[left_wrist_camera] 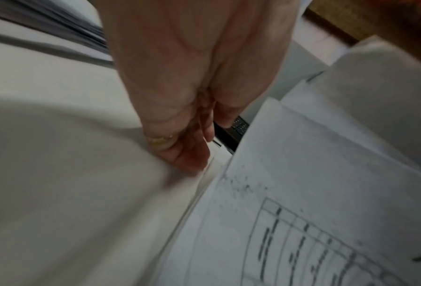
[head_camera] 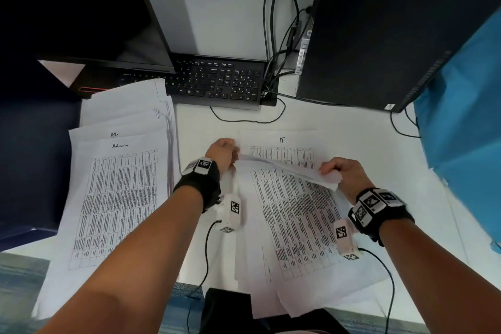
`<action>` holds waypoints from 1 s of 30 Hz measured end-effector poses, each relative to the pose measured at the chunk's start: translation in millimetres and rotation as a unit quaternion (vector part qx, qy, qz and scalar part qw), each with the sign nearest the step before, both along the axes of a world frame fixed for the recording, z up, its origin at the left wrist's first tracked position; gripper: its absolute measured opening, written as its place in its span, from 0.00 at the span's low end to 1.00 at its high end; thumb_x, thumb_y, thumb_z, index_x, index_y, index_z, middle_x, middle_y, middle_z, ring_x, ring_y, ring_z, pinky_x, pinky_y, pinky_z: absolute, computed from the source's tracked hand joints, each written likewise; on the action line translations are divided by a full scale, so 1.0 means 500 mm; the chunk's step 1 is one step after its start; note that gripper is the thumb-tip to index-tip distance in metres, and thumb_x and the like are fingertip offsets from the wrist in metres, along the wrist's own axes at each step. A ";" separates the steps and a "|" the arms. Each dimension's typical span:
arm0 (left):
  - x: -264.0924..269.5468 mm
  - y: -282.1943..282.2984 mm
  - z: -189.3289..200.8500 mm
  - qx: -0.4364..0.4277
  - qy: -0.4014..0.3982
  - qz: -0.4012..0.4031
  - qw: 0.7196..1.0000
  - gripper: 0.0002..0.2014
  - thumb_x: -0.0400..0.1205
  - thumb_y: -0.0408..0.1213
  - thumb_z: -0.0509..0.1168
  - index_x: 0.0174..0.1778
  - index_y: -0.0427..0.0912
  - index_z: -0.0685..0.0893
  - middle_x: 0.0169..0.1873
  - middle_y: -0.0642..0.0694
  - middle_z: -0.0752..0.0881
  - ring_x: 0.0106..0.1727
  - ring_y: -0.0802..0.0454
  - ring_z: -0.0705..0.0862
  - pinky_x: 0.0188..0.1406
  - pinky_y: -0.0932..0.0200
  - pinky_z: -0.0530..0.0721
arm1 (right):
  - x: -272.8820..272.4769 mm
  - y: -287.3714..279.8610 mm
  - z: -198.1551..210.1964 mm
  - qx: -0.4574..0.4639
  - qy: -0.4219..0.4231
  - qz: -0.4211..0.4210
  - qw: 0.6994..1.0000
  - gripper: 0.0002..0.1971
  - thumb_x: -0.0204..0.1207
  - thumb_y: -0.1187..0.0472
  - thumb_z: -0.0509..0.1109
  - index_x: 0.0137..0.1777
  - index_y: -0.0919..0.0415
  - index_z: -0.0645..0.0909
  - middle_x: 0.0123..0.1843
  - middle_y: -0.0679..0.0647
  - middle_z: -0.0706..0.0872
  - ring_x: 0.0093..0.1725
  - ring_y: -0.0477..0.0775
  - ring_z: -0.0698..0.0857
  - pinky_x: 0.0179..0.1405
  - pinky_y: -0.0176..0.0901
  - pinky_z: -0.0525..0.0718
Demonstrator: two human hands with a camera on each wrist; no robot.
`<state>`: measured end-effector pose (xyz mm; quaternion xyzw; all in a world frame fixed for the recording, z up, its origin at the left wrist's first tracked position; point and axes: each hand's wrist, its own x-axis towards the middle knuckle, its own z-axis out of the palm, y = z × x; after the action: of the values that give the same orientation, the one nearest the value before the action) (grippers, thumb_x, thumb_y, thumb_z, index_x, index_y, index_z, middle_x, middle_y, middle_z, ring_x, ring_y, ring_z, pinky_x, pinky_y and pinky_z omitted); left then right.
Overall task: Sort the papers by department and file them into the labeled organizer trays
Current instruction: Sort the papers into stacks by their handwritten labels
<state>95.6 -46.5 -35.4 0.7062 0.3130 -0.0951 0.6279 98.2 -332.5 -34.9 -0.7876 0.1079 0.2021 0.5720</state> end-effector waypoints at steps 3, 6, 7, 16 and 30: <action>0.011 -0.001 0.006 0.004 0.010 -0.021 1.000 0.08 0.84 0.33 0.58 0.43 0.45 0.81 0.44 0.42 0.86 0.41 0.46 0.82 0.45 0.51 0.83 | 0.006 -0.008 -0.008 -0.042 -0.011 0.044 0.998 0.14 0.71 0.77 0.71 0.32 0.58 0.82 0.35 0.57 0.81 0.38 0.54 0.76 0.37 0.41 0.77; 0.013 -0.006 0.010 0.010 0.001 -0.062 0.998 0.10 0.79 0.24 0.64 0.50 0.42 0.78 0.36 0.47 0.82 0.41 0.48 0.83 0.33 0.60 0.79 | 0.009 -0.014 -0.015 -0.052 -0.007 0.054 0.997 0.16 0.72 0.74 0.72 0.30 0.53 0.83 0.36 0.57 0.83 0.41 0.54 0.78 0.45 0.47 0.77; 0.014 -0.008 0.011 0.037 -0.016 -0.079 0.996 0.10 0.78 0.24 0.67 0.49 0.43 0.78 0.34 0.48 0.80 0.40 0.48 0.81 0.33 0.61 0.77 | 0.008 -0.014 -0.016 -0.054 -0.009 0.058 0.997 0.16 0.72 0.76 0.71 0.31 0.54 0.83 0.39 0.57 0.85 0.44 0.55 0.81 0.52 0.47 0.80; -0.018 -0.014 0.040 0.006 -0.116 -0.040 0.992 0.13 0.80 0.20 0.59 0.41 0.42 0.82 0.25 0.55 0.87 0.26 0.58 0.82 0.32 0.62 0.82 | 0.003 -0.009 -0.011 0.081 0.014 -0.086 0.993 0.12 0.71 0.71 0.75 0.55 0.67 0.85 0.50 0.61 0.90 0.49 0.57 0.88 0.51 0.45 0.87; -0.063 0.041 0.046 0.002 -0.135 0.093 0.987 0.13 0.77 0.34 0.71 0.46 0.59 0.79 0.41 0.42 0.83 0.39 0.50 0.82 0.41 0.59 0.81 | 0.015 0.056 0.004 0.124 -0.001 -0.074 0.990 0.11 0.70 0.73 0.75 0.44 0.56 0.88 0.41 0.53 0.91 0.45 0.54 0.89 0.48 0.48 0.86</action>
<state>64.2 -26.1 -12.5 0.6813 0.2902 0.0602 0.6693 105.7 -304.6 -33.1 -0.7009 0.1395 0.1698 0.6786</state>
